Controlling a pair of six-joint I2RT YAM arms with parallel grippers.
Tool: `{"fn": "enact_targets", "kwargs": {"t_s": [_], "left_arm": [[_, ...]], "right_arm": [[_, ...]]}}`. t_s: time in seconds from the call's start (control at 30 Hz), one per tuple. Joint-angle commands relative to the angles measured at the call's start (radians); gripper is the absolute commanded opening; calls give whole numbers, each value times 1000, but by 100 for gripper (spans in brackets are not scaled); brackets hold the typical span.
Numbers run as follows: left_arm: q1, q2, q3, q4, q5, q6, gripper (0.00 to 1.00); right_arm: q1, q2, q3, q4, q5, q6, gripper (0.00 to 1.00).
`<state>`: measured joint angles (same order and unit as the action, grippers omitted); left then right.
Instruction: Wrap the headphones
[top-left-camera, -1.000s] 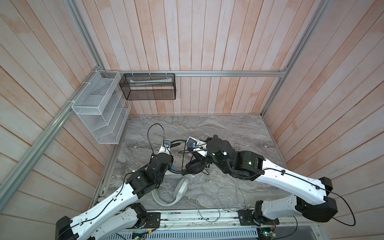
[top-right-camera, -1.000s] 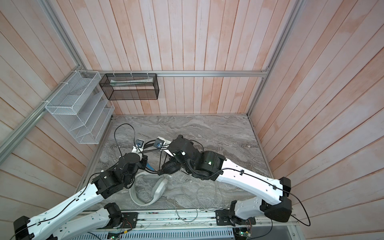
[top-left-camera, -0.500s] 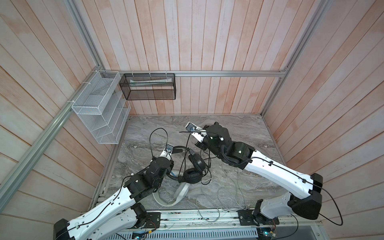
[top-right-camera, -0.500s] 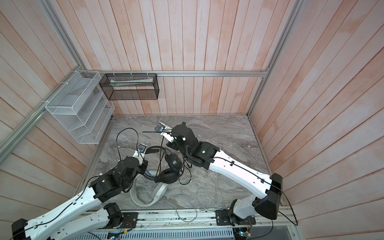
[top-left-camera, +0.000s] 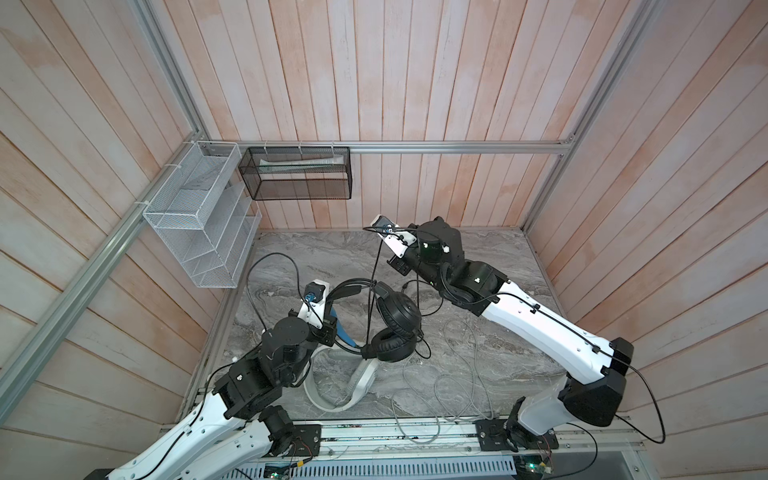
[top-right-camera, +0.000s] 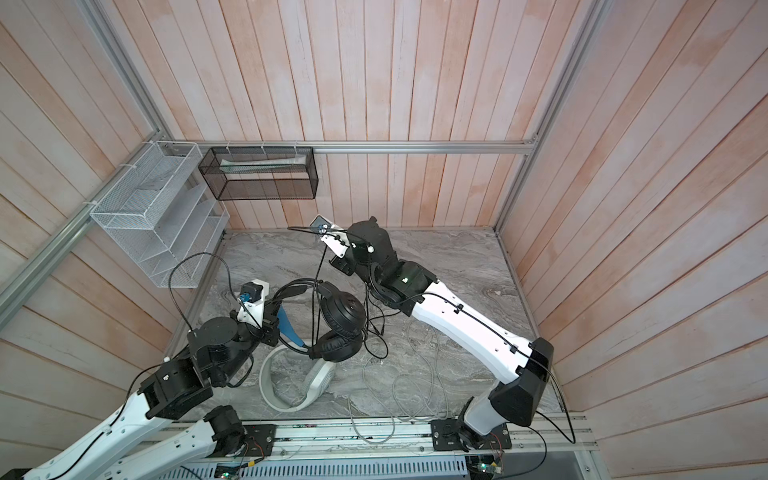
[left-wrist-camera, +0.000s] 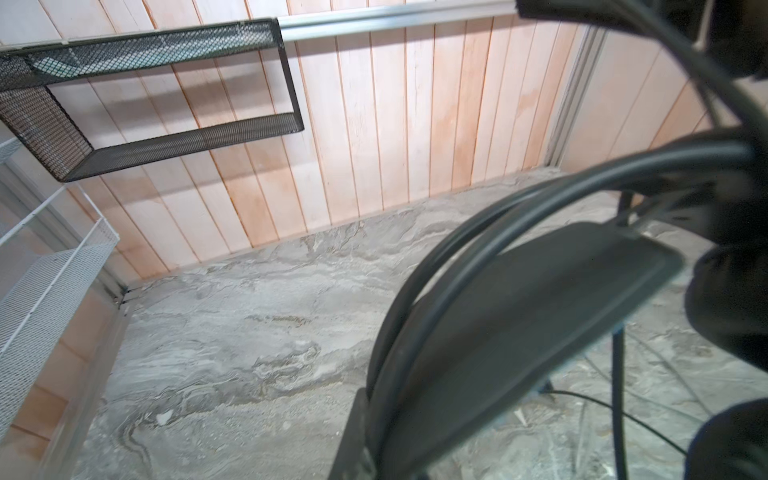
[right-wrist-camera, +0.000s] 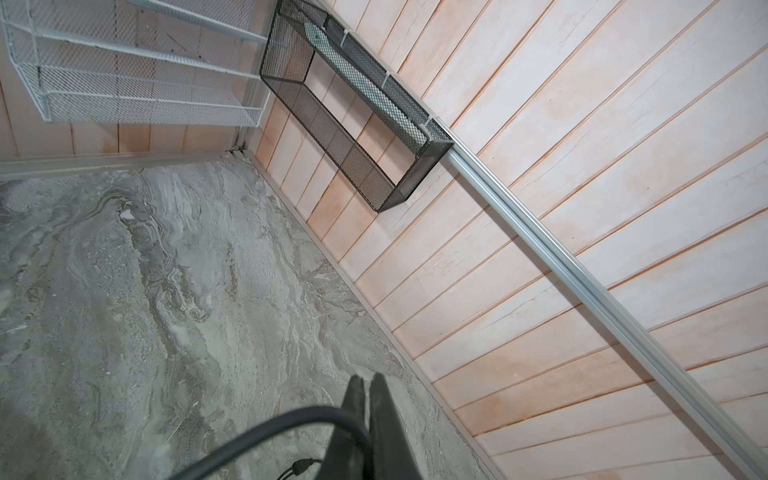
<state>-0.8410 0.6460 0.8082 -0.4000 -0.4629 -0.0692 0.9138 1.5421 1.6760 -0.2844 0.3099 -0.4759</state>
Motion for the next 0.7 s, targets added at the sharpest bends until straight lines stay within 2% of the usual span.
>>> {"fn": "enact_targets", "kwargs": {"t_s": [0.0, 0.17, 0.37, 0.67], "left_arm": [[-4, -1, 56, 56, 103, -70, 0], [-4, 61, 107, 35, 118, -149, 0], [-4, 199, 192, -82, 113, -206, 0], [10, 325, 231, -191, 105, -277, 0]], "right_arm": [[-43, 44, 72, 26, -31, 21, 0], [-37, 72, 176, -29, -118, 64, 0], [1, 20, 163, 22, -67, 72, 0], [66, -41, 154, 43, 20, 57, 0]]}}
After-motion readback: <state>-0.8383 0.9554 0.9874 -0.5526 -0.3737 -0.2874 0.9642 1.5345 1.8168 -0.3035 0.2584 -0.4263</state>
